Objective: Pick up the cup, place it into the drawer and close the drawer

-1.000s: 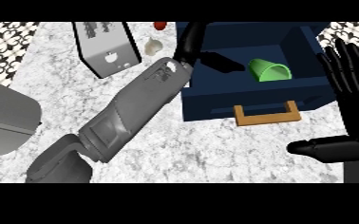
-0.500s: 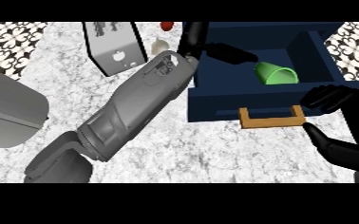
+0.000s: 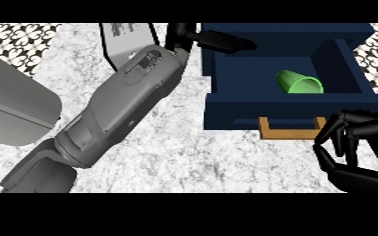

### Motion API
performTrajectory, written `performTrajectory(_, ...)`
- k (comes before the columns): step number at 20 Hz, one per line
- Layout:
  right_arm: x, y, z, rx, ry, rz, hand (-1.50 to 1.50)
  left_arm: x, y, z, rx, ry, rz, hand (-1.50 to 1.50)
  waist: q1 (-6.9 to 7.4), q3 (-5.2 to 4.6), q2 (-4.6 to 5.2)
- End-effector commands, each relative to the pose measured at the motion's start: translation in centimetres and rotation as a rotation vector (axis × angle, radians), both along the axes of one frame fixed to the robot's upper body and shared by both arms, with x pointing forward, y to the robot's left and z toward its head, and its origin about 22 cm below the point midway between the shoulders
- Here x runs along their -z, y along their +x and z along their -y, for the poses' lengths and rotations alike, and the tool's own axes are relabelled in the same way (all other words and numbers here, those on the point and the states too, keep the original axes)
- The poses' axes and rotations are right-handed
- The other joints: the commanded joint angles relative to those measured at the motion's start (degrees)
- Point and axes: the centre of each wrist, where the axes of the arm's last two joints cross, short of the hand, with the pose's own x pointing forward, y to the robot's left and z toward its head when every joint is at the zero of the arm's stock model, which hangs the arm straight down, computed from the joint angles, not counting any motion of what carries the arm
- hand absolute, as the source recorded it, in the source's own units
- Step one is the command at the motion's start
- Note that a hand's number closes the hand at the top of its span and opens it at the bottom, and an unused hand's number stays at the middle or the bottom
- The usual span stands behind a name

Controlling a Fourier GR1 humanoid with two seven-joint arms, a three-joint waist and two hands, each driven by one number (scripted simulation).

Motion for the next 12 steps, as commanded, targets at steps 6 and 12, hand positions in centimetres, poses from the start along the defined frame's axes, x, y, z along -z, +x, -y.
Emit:
performTrajectory(6,2.5,0.6,-0.8,0.119,-0.172,-0.022,1.5,-0.7,-1.2,-8.2,-0.039,-0.06,-0.015,-1.5,1.55,0.03,-0.18)
performTrajectory(12,4.3,3.5,-4.4,0.1,-0.366,0.05,1.5,0.8,-2.8,-12.3,-0.045,-0.09,-0.038,-1.5,1.73,0.01,0.18)
